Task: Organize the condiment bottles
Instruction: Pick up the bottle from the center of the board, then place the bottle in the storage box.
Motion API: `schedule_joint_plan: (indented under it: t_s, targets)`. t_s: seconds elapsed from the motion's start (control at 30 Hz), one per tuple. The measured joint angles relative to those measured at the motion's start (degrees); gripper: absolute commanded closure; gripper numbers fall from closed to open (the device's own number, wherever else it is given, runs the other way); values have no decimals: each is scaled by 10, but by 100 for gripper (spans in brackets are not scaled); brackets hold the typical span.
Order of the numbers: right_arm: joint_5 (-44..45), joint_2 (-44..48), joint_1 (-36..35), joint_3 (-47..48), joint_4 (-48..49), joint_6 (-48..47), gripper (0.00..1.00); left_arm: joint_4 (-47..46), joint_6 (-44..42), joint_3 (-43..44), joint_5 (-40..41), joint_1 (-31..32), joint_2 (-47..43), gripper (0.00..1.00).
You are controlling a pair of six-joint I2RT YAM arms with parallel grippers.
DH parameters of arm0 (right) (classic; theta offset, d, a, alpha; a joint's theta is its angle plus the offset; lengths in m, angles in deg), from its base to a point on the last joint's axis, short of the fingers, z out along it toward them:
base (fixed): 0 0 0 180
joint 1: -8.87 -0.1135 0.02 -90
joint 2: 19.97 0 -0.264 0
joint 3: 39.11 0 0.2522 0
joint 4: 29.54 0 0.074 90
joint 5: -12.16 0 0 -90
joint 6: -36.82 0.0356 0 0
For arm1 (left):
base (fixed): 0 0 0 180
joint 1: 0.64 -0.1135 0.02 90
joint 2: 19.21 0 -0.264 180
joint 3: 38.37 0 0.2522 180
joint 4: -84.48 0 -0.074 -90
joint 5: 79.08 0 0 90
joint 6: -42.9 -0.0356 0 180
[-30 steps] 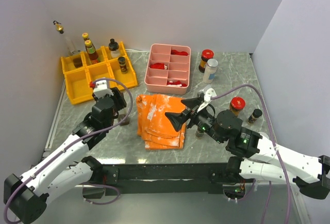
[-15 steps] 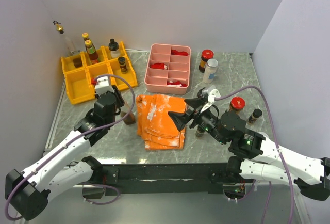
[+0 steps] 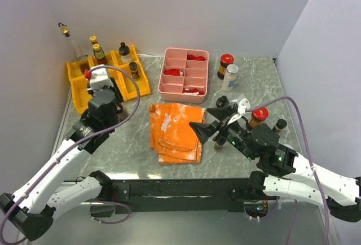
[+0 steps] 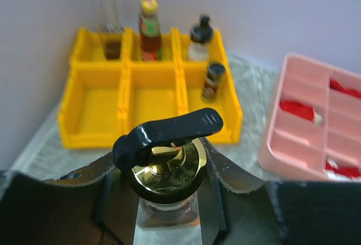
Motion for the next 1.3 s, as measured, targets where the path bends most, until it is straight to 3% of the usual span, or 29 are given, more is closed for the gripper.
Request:
schedule_joint_plan:
  t_s: [0.1, 0.37, 0.77, 0.93, 1.3]
  targets:
    - [0, 8, 0, 0, -4, -2, 0, -31, -50, 23, 4, -31, 9, 99]
    - [-4, 29, 0, -12, -7, 0, 0, -75, -90, 134, -96, -251, 110, 99]
    - [-9, 56, 0, -68, 13, 15, 0, -120, -92, 273, -233, -419, 308, 99]
    - [1, 56, 0, -79, 24, 16, 0, -150, -92, 311, -269, -464, 370, 99]
    - [22, 52, 0, -87, 42, 16, 0, -211, -101, 399, -348, -484, 517, 99]
